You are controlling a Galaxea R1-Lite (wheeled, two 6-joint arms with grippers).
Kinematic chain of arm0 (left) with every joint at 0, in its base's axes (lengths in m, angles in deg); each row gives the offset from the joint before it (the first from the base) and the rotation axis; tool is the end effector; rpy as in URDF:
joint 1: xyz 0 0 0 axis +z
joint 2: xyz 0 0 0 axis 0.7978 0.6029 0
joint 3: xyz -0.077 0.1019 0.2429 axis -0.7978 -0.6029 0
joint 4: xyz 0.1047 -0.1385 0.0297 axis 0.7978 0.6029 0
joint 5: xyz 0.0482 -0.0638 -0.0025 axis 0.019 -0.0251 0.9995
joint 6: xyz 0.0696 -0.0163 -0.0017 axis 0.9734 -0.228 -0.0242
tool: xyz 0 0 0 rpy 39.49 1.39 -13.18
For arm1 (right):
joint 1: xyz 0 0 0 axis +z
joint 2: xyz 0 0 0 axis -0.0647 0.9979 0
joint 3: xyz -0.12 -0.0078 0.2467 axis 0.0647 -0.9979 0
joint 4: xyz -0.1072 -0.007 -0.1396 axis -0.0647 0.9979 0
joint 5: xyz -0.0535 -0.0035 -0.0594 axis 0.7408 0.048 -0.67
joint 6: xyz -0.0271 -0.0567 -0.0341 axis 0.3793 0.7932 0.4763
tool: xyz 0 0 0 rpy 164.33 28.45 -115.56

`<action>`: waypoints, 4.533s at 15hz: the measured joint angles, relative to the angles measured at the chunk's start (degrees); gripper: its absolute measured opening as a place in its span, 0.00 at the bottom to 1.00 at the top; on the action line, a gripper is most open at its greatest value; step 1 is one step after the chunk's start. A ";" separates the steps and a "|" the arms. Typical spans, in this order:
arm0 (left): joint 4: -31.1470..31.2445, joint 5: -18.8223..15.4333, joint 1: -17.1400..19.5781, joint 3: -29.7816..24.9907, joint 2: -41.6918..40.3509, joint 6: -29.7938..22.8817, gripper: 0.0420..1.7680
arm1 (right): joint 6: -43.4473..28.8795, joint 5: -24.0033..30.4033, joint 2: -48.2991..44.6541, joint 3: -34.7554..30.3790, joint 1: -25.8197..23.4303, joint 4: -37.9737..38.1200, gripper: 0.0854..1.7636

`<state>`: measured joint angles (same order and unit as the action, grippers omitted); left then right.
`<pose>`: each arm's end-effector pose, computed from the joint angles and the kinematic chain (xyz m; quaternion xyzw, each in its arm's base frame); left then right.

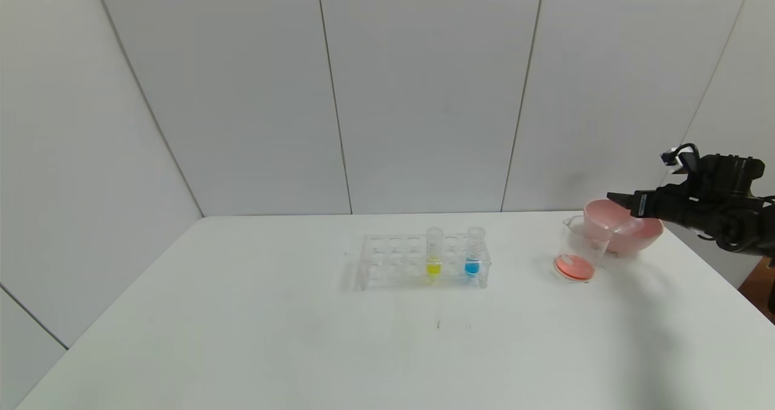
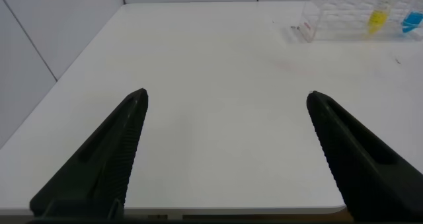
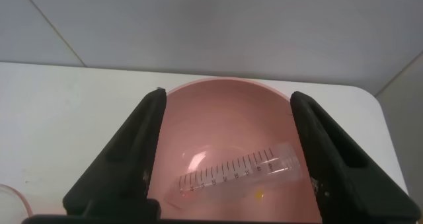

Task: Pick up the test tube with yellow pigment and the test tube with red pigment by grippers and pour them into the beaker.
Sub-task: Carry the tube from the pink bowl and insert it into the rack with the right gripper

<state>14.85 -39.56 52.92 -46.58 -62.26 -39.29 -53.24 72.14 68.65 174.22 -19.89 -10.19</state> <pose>0.0362 0.0002 0.0730 -0.0083 0.0085 0.0015 0.9999 0.4778 -0.1108 0.0948 0.0224 0.1327 0.0540 0.9894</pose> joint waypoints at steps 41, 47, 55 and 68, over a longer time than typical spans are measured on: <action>0.00 0.00 0.00 0.00 0.00 0.00 0.97 | -21.61 -53.14 -29.66 -33.13 60.38 8.35 0.96; 0.00 0.00 0.00 0.00 0.00 0.00 0.97 | -21.97 -58.15 -18.08 -21.74 64.83 8.68 0.96; 0.00 -0.02 0.00 0.00 0.00 0.00 0.97 | -22.14 -60.75 -6.45 -8.87 63.72 8.84 0.96; 0.00 0.00 0.00 0.00 0.00 0.00 0.97 | -21.65 -60.89 2.40 2.12 59.78 9.03 0.97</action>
<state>14.85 -39.56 52.92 -46.58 -62.26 -39.29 -74.89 11.25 71.05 176.34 39.90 -1.16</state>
